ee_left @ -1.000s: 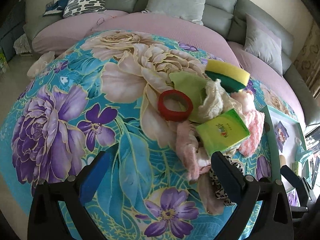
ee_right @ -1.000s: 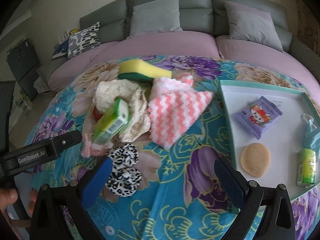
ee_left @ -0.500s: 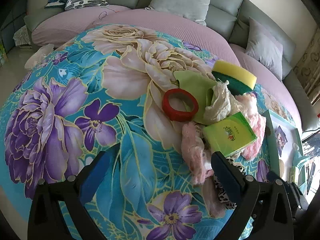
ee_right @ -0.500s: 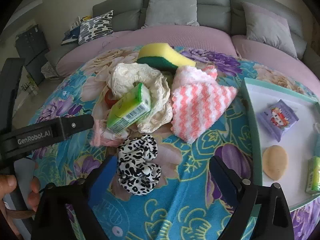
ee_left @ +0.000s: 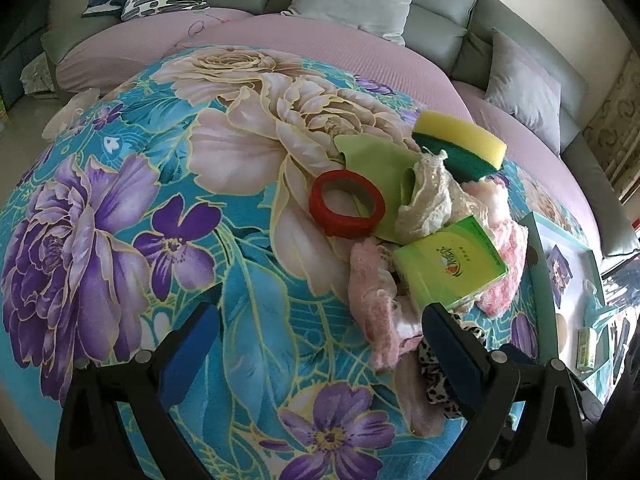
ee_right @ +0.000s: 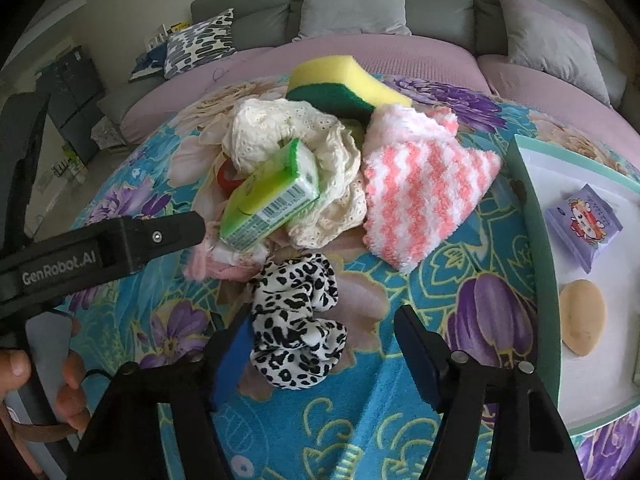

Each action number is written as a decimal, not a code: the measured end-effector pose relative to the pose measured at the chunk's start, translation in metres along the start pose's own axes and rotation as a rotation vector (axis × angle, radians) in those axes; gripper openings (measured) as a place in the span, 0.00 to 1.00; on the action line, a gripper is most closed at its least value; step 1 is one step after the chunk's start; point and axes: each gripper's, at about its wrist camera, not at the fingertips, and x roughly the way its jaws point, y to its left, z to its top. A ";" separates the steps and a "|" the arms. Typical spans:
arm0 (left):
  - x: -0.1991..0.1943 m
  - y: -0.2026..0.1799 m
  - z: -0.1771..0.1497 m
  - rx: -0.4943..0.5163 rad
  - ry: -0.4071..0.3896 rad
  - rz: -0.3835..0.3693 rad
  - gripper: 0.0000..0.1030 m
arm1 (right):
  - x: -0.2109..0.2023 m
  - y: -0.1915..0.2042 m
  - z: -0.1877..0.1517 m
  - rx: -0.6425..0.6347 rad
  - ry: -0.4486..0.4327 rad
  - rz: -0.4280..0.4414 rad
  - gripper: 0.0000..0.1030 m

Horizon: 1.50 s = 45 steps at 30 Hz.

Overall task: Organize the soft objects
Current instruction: 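Lower the right gripper onto the leopard-print scrunchie and close it, then grasp the green tissue pack with the left gripper while the right gripper lifts the scrunchie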

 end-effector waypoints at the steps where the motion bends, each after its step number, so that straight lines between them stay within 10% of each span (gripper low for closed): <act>1: 0.000 0.000 0.000 0.001 0.000 -0.001 0.98 | 0.001 0.001 0.000 -0.002 0.003 0.004 0.67; 20: -0.005 -0.003 0.001 -0.019 -0.032 -0.019 0.98 | 0.001 -0.001 0.001 0.045 0.016 0.119 0.30; 45: -0.006 -0.057 0.010 0.130 -0.128 -0.075 0.98 | -0.074 -0.089 0.007 0.285 -0.238 -0.064 0.28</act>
